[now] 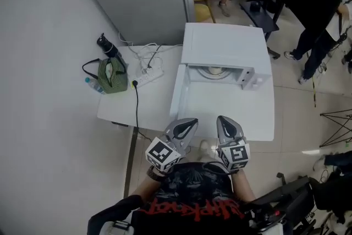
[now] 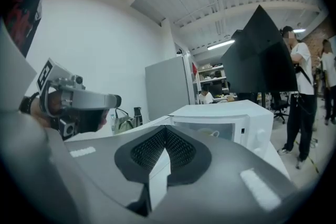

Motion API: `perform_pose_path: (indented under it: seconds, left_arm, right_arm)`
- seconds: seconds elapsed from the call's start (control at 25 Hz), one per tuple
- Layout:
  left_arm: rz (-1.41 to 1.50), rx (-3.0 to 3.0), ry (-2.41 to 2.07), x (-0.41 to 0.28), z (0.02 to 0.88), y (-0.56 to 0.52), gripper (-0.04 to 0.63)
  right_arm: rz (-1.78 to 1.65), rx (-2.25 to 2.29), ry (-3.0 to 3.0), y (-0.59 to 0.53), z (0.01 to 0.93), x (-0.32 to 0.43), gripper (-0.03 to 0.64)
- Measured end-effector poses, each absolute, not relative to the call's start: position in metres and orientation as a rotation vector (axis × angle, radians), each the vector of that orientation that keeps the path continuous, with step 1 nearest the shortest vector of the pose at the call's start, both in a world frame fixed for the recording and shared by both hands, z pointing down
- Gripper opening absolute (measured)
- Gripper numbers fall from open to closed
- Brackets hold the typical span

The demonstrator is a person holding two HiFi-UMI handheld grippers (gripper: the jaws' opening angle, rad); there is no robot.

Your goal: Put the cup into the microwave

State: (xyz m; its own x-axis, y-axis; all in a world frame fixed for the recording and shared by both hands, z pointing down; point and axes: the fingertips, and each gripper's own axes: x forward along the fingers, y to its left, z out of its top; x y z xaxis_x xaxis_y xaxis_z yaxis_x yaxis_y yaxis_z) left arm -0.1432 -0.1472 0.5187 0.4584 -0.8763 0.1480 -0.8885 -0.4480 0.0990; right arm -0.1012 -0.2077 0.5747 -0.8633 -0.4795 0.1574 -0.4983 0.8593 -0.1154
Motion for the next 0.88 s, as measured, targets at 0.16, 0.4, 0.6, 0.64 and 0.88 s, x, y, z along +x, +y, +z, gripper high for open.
perform_pose_path:
  seconds: [0.16, 0.4, 0.6, 0.64, 0.88]
  left_arm:
    - [-0.003, 2.439, -1.614, -0.165, 0.508, -0.177, 0.003]
    - [0.020, 2.371, -1.682, -0.203, 0.501, -0.195, 0.003]
    - [0.043, 2.290, -1.759, -0.228, 0.503, -0.202, 0.003]
    - [0.054, 2.266, -1.768, -0.232, 0.508, -0.200, 0.003]
    - [0.096, 2.149, -1.838, -0.251, 0.528, -0.197, 0.003]
  right_arm:
    - [0.131, 0.695, -2.879, -0.260, 0.599, -0.131, 0.128]
    - [0.088, 0.691, -2.814, -0.339, 0.665, -0.174, 0.429]
    - [0.156, 0.727, -2.655, -0.422, 0.751, -0.214, 0.541]
    - [0.167, 0.736, -2.630, -0.435, 0.764, -0.222, 0.545]
    - [0.203, 0.805, -2.516, -0.492, 0.812, -0.262, 0.535]
